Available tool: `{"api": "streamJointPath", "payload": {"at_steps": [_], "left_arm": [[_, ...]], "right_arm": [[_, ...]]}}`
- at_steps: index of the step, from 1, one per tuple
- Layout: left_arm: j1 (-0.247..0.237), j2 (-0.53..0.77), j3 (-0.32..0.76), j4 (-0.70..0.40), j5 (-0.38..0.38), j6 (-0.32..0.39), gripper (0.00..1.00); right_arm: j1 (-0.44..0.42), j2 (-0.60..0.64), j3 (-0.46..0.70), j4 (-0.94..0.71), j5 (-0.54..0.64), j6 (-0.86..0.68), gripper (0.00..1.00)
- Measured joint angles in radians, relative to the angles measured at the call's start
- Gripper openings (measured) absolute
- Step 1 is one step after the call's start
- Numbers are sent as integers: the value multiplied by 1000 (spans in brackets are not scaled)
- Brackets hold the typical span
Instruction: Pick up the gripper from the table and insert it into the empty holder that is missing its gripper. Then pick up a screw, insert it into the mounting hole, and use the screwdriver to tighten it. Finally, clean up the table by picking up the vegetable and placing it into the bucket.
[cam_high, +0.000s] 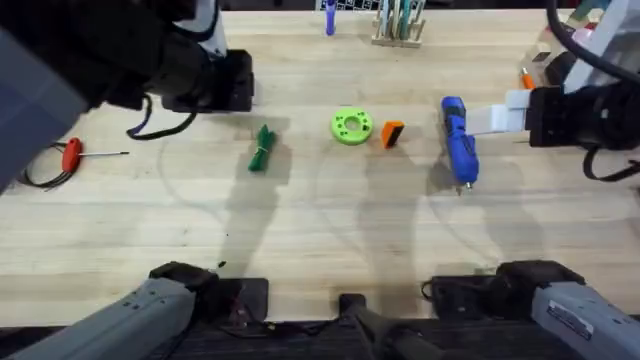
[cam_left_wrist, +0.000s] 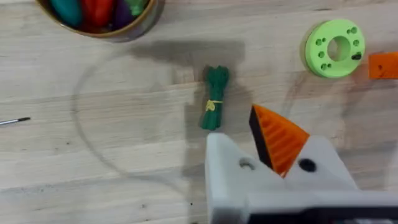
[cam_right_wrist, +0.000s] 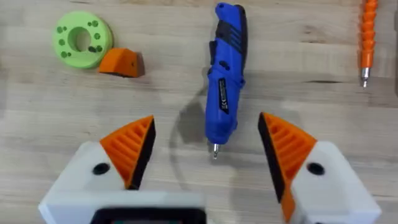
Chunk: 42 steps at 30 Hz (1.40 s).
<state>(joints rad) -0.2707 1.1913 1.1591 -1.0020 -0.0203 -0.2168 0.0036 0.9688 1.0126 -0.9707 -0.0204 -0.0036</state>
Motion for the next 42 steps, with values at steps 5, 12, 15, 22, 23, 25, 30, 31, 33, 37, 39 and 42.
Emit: {"api": "streamJointPath", "payload": {"at_steps": [5,12,15,22,23,25,30,31,33,37,39,42], "left_arm": [[0,-31,0,-4,-17,0,4],[0,-31,0,-4,-28,9,420],[0,-31,0,-4,-29,10,884],[0,-31,0,-5,-30,7,985],[0,-31,0,-5,-30,7,985],[0,-31,0,-8,-30,7,985],[0,-31,0,-67,-30,7,985],[0,-31,0,-82,-30,7,985],[0,-31,0,-91,-30,7,985],[0,-31,0,-87,-48,8,985],[0,-31,0,-87,-63,8,985],[0,-31,0,-86,-91,8,985]], "right_arm": [[0,0,0,0,0,0,993],[0,0,0,0,0,0,994],[0,0,0,0,0,0,993],[0,0,0,0,0,0,993],[0,0,0,0,0,0,993],[0,0,0,0,0,0,992],[0,0,0,0,0,0,991],[0,0,0,0,0,0,991],[0,0,0,0,0,0,992],[0,0,0,0,0,0,991],[0,0,0,0,0,0,992],[0,0,0,0,0,0,992]]}}
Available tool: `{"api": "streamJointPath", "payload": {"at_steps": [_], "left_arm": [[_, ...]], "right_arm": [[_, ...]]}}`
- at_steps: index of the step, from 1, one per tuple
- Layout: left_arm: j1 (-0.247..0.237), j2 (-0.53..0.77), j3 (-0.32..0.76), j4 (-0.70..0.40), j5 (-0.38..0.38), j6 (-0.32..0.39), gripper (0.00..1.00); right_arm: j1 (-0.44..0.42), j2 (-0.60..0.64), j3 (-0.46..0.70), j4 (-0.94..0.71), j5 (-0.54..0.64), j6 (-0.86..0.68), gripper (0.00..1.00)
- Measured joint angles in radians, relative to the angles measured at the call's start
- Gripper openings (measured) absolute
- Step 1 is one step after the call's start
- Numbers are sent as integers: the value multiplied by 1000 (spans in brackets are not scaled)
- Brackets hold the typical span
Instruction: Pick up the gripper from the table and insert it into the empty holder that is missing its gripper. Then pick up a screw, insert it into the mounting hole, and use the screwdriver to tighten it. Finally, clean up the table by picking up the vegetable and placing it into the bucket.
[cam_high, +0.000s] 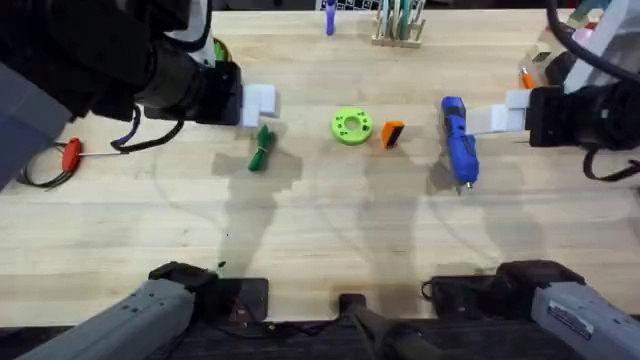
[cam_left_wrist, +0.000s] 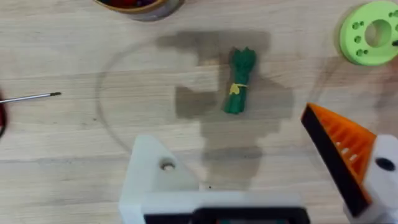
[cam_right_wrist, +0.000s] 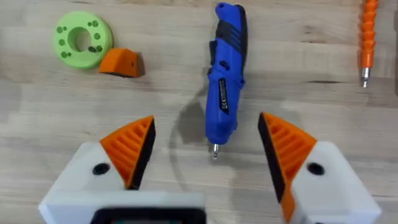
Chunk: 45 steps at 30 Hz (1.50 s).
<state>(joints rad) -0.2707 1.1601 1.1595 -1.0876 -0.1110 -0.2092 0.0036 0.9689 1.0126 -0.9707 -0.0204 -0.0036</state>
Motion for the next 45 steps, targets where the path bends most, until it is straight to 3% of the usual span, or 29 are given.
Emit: {"api": "streamJointPath", "payload": {"at_steps": [4,9,20,26,32,45], "left_arm": [[0,-9,-3,60,-28,0,985],[8,-107,-84,257,-52,2,985],[94,-461,-549,851,-36,2,985],[157,-670,-774,1090,77,2,985],[197,-835,-942,1233,220,2,986],[233,-1093,-1131,1293,648,2,986]], "right_arm": [[0,0,0,0,0,0,994],[0,0,0,0,0,0,993],[0,0,0,0,0,0,992],[0,0,0,0,0,0,992],[0,0,0,0,0,0,992],[0,0,0,-1,0,0,992]]}}
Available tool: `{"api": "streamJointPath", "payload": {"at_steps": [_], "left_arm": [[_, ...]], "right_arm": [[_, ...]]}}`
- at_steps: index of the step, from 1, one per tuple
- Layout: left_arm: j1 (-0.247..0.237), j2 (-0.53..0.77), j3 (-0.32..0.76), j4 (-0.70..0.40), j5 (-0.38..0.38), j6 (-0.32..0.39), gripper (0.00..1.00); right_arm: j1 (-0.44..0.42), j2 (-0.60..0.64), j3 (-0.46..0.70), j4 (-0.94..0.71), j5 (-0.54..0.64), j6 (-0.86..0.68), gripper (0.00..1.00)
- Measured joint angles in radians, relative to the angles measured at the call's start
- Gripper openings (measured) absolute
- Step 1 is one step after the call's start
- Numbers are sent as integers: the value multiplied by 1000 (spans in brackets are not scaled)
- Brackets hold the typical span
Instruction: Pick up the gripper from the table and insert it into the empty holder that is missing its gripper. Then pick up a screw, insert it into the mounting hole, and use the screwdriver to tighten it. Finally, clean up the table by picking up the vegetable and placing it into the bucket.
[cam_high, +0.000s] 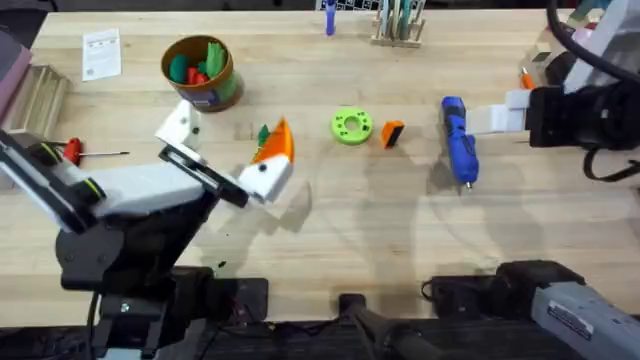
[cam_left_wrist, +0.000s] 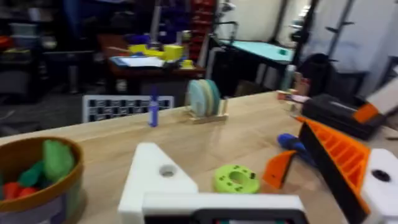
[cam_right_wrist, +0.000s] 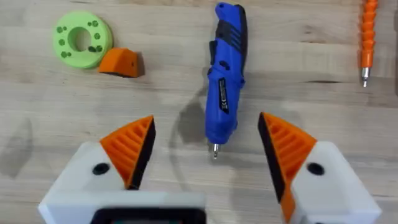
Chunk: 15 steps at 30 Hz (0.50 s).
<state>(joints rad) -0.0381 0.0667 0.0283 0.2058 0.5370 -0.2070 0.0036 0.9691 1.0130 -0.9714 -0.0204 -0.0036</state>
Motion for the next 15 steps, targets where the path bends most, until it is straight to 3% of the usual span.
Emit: {"api": "streamJointPath", "payload": {"at_steps": [5,9,15], "left_arm": [[11,-55,-11,-53,164,0,985],[13,-62,-13,-159,246,6,985],[15,-61,-15,-296,351,153,985]], "right_arm": [[0,0,0,0,0,0,992],[0,0,0,0,0,0,992],[0,0,0,0,0,0,992]]}}
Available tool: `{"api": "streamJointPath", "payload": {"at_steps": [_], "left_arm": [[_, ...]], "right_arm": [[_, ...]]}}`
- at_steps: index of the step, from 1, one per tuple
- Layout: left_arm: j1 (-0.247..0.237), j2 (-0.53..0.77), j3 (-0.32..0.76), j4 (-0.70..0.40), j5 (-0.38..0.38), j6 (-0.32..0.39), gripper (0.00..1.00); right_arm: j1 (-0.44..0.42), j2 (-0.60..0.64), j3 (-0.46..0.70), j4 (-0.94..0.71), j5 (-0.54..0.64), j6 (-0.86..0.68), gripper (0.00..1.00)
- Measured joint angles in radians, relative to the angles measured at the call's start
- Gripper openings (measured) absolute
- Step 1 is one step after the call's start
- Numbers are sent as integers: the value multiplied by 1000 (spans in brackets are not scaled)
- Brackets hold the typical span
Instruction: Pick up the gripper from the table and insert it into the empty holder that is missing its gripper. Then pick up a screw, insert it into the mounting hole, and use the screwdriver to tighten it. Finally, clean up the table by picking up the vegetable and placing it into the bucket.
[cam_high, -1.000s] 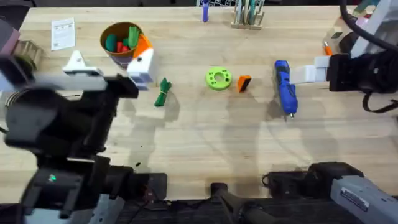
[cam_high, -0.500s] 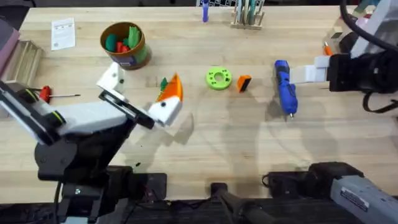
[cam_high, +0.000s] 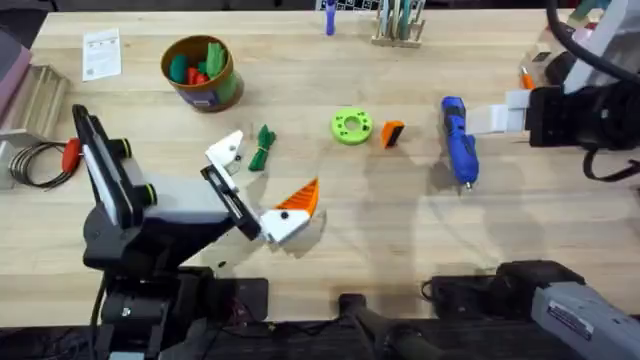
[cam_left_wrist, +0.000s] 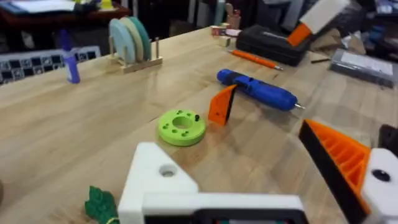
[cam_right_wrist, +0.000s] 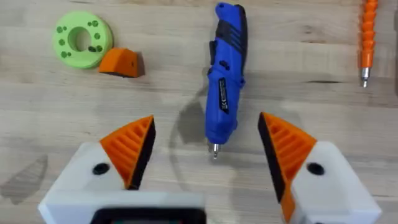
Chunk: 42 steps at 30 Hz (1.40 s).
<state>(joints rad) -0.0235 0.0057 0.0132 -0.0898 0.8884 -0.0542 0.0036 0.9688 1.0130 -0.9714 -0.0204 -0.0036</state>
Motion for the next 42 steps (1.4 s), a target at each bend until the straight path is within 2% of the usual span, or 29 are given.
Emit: {"api": "streamJointPath", "payload": {"at_steps": [4,10,42], "left_arm": [[0,0,0,-4,38,67,985],[0,-1,0,-8,76,106,985],[0,0,0,-12,104,126,985]], "right_arm": [[0,0,0,0,0,0,992],[0,0,0,0,0,0,992],[0,0,0,0,0,0,991]]}}
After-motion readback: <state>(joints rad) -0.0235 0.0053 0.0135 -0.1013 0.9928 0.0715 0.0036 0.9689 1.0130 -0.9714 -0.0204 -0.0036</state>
